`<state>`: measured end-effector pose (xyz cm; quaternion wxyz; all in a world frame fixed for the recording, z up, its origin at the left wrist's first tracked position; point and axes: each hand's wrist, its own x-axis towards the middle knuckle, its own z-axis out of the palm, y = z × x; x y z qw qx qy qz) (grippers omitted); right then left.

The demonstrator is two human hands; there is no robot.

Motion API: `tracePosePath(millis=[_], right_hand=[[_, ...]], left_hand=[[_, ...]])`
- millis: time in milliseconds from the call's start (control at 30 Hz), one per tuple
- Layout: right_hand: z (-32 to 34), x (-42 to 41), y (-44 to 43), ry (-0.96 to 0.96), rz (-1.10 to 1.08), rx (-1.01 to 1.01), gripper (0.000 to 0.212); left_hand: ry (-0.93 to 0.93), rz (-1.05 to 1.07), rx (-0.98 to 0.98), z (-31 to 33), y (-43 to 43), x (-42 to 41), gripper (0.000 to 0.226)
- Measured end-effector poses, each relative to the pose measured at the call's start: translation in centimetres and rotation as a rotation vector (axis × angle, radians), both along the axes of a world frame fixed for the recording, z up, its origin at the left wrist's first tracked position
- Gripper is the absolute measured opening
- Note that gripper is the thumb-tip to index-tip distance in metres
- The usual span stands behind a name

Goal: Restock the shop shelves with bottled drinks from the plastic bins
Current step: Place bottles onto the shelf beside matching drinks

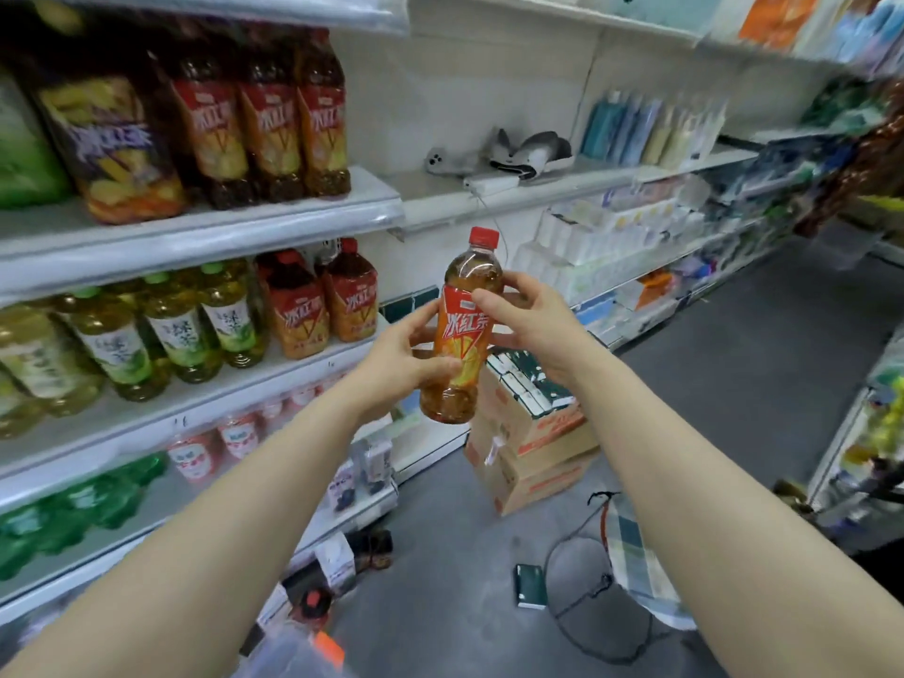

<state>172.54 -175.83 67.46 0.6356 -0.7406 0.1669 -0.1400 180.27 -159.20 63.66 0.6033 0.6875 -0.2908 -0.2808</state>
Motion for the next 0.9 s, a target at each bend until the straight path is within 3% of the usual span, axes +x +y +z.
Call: tracePosePath(millis=[233,467,633,900], right_hand=[[2.9,8.2,-1.2,-0.070,0.045,0.005,0.040],[6.0,15.8,-3.0,-0.087,0.112,-0.045,0.045],[7.6,21.0,-4.2,-0.114,0.179,-0.024,0.037],[10.0,28.4,-7.1,-0.151,0.313,0.037,0.030]], left_hand=[[-0.091,0.091,0.000,2.3,-1.1,7.5,0.084],[-0.191,0.196,0.003,5.6,-3.0,12.9,0.075],[-0.218,0.275,0.015,7.5,-4.3,16.2,0.079],[-0.455,0.456,0.113,8.5,-6.5,21.3,0.086]])
